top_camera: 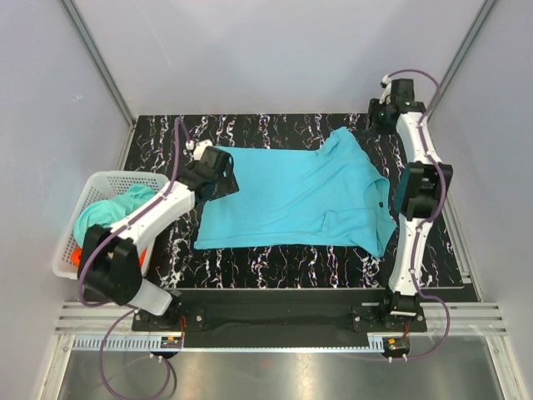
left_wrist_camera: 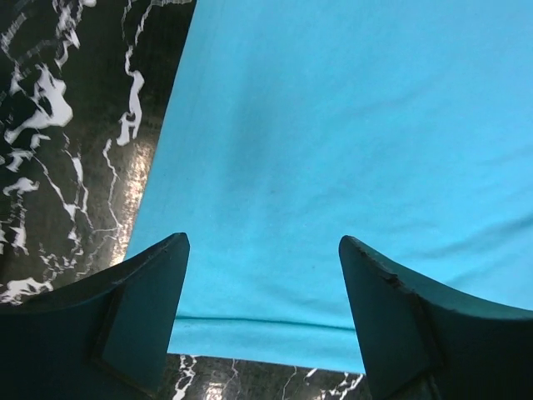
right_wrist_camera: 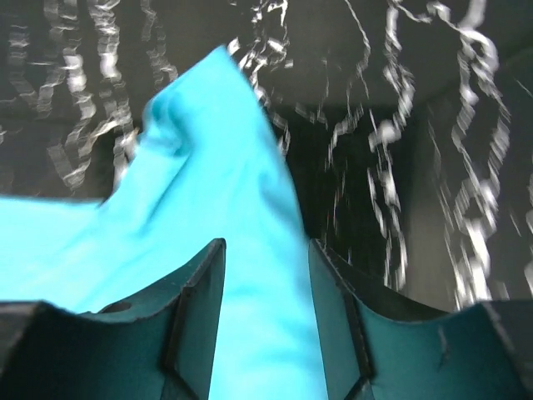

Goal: Fold and stack the t-shirts
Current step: Flatten the tshirt out

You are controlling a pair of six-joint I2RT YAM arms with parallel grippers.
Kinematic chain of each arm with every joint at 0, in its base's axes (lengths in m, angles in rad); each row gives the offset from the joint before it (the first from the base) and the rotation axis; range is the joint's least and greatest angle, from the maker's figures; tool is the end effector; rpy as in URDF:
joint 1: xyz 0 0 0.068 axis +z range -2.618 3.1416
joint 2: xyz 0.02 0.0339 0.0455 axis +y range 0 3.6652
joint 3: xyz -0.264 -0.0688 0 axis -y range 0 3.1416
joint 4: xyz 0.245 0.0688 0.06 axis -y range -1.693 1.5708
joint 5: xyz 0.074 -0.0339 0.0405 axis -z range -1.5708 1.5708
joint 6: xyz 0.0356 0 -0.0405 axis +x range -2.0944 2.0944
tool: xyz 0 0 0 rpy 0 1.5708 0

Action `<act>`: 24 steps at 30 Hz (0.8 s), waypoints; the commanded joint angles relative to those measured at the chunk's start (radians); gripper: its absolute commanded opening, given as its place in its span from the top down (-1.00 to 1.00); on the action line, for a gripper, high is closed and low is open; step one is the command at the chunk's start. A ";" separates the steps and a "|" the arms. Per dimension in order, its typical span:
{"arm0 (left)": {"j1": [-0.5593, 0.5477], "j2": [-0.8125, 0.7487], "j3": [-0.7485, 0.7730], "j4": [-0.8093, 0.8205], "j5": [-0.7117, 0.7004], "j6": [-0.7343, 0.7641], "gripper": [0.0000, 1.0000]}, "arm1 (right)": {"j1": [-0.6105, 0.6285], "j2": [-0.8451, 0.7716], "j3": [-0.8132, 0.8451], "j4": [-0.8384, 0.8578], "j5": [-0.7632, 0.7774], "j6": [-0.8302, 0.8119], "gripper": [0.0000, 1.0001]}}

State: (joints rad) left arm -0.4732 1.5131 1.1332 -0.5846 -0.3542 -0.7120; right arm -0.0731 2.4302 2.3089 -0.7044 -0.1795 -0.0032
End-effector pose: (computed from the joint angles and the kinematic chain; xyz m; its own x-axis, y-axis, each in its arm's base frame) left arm 0.2867 -0.1329 0.2537 -0.7181 -0.3208 -0.6176 -0.2875 0.9449 -0.1565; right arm 0.5434 -0.0334 0.2356 -0.7329 0.0505 -0.6785 -0.0512 0.9903 0.1291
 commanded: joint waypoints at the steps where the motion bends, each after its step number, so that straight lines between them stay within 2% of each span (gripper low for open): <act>1: -0.001 -0.100 0.007 0.009 0.064 0.095 -0.59 | -0.004 -0.286 -0.125 -0.128 0.066 0.098 -0.03; 2: -0.001 -0.120 -0.009 0.046 0.098 0.112 -0.59 | -0.004 -0.333 -0.200 -0.145 0.064 0.106 -0.02; 3: -0.001 -0.163 -0.048 0.066 0.163 0.141 -0.59 | -0.005 -0.430 -0.373 -0.139 0.064 0.111 -0.03; 5: -0.001 -0.204 -0.108 0.118 0.217 0.163 -0.59 | -0.014 -0.525 -0.544 -0.101 0.049 0.138 -0.03; 6: -0.001 -0.221 -0.125 0.121 0.231 0.164 -0.59 | -0.023 -0.564 -0.685 -0.089 0.008 0.152 -0.03; 9: -0.001 -0.270 -0.180 0.134 0.250 0.164 -0.59 | -0.047 -0.709 -0.888 -0.047 -0.021 0.180 0.00; 14: -0.001 -0.321 -0.230 0.131 0.287 0.148 -0.59 | -0.070 -0.723 -1.008 -0.040 0.015 0.181 0.08; 17: 0.001 -0.335 -0.251 0.129 0.305 0.140 -0.58 | -0.071 -0.715 -1.062 0.005 -0.041 0.186 0.12; 24: 0.001 -0.386 -0.302 0.126 0.278 0.137 -0.57 | -0.071 -0.694 -1.158 0.075 -0.025 0.195 0.06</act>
State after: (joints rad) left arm -0.4732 1.1679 0.8459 -0.4984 -0.0818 -0.5762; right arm -0.1448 1.7336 1.1652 -0.6960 -0.2031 0.1772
